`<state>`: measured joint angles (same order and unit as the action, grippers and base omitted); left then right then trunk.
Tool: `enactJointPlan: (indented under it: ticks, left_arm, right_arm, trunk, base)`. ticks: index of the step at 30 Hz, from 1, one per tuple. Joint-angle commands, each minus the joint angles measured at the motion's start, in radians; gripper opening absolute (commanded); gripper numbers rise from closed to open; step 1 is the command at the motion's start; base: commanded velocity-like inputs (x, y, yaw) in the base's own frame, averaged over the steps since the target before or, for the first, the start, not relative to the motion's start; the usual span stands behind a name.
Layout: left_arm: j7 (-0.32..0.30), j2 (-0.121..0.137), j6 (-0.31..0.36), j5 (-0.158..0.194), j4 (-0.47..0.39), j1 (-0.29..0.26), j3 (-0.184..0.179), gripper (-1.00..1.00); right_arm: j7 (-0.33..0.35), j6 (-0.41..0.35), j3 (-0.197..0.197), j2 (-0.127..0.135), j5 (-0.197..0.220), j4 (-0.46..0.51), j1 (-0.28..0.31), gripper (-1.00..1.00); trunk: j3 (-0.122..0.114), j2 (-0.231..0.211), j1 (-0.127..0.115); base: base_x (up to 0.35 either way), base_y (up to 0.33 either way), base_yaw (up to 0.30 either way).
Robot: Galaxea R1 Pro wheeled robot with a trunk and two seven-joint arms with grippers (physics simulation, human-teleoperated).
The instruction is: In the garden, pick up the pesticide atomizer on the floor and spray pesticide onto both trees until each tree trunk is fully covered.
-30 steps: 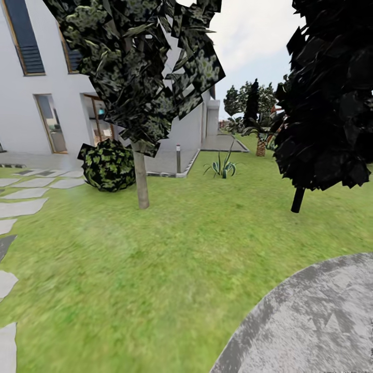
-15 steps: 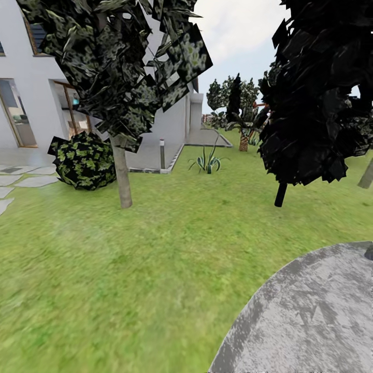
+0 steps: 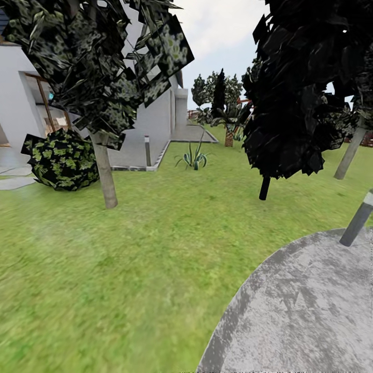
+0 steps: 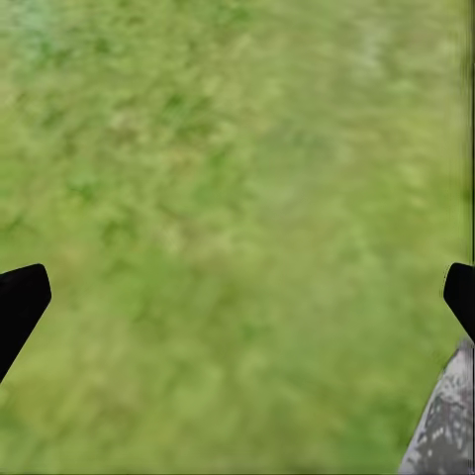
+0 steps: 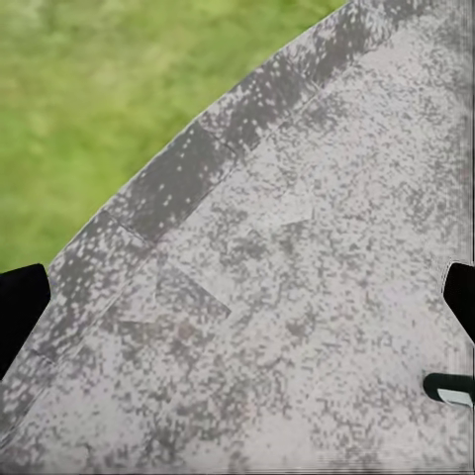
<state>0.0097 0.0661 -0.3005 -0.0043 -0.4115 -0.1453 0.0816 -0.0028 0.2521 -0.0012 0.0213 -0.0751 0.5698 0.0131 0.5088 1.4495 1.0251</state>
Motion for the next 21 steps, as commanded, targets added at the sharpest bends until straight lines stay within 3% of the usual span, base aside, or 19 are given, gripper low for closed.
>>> enactJointPlan:
  ticks: [1, 11, 21]
  left_arm:
    - [0.001, 0.000, -0.003, -0.001, 0.000, 0.000, 0.001, 1.00]
    - [0.001, 0.000, -0.003, 0.001, 0.000, 0.000, 0.002, 1.00]
    - [0.001, 0.000, -0.002, 0.003, 0.000, 0.000, 0.003, 1.00]
  right_arm:
    - [0.000, 0.003, 0.000, 0.000, -0.008, -0.001, 0.001, 1.00]
    - [0.000, 0.003, 0.001, 0.000, -0.008, -0.001, 0.001, 1.00]
    - [0.001, 0.003, 0.001, 0.000, -0.008, -0.001, 0.001, 1.00]
  trunk:
    - [0.002, 0.001, 0.000]
    - [0.015, 0.001, 0.000]
    - [0.028, 0.001, 0.000]
  base:
    - [0.000, 0.000, -0.192]
    - [-0.017, 0.017, -0.192]
    - [-0.168, 0.216, -0.193]
